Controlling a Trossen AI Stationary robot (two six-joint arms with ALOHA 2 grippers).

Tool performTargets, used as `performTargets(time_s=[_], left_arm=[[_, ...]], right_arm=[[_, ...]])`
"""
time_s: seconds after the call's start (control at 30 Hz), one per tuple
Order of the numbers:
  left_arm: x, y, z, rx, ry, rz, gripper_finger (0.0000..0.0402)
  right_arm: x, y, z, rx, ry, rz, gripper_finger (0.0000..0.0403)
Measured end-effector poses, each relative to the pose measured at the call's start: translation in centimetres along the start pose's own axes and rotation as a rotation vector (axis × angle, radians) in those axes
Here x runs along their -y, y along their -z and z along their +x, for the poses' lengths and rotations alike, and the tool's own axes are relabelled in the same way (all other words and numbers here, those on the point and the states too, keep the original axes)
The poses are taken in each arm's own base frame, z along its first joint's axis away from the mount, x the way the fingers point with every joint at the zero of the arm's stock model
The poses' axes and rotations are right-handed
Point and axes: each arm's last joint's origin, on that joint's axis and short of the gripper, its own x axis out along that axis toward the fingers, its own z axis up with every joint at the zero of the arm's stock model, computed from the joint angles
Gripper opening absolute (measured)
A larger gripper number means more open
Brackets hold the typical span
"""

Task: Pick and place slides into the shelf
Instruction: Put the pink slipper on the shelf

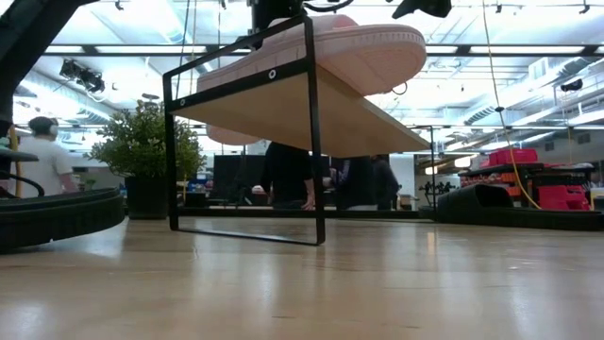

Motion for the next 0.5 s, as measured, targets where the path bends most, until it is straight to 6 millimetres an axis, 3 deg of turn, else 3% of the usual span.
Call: performTargets(time_s=[0.5], left_arm=[[-0.8,-0.3,-1.6,0.049,0.032,-0.031,0.0013]], right_arm=[[0.0,-0.1,0.0,0.012,0.004,-0.001,0.0181]])
